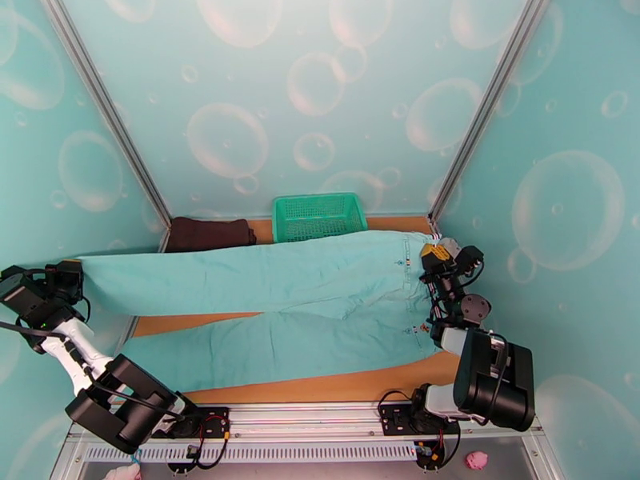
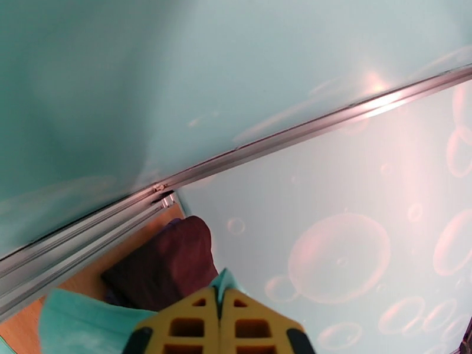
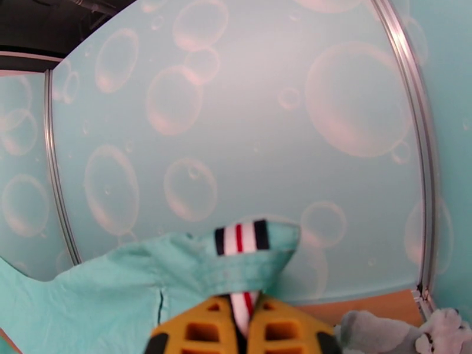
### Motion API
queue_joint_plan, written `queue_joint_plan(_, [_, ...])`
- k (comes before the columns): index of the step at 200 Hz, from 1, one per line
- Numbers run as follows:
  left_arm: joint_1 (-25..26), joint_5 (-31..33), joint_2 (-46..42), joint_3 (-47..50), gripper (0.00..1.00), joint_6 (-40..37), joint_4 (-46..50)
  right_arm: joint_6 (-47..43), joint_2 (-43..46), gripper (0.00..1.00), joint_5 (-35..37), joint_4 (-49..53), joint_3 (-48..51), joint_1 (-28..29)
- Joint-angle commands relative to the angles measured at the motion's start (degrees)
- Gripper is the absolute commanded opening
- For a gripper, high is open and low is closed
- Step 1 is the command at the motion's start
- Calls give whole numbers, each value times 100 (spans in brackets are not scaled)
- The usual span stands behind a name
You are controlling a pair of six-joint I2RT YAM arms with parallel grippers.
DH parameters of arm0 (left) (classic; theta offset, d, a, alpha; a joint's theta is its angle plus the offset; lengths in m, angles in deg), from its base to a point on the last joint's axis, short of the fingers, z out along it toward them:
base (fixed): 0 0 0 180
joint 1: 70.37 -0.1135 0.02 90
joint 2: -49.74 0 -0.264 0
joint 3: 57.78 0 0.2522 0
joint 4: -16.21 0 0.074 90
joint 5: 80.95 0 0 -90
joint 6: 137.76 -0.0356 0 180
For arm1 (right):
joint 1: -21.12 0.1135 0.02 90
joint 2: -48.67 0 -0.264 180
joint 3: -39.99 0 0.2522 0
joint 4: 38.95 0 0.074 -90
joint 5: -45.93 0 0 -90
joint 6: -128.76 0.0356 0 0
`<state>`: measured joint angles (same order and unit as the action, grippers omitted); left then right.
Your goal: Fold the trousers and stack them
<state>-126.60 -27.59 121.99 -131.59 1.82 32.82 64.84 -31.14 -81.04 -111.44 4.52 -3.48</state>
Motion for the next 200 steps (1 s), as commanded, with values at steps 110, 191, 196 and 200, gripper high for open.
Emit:
queue_joint_plan(110, [-196, 1757, -459, 1166, 0, -529, -370, 53, 9, 0, -281, -1288, 743, -435])
queue_joint_plan(191, [-406, 1042, -322, 1426, 0, -281, -795, -460, 162, 0, -167, -1289, 1263, -561])
queue_joint_plan(196, [-396, 1013, -342, 1410, 0, -290, -795, -491, 145, 0, -67, -1293, 1314, -558])
queue_joint_plan(200, [-393, 984, -351, 1394, 0, -299, -795, -501, 127, 0, -21, -1290, 1333, -563])
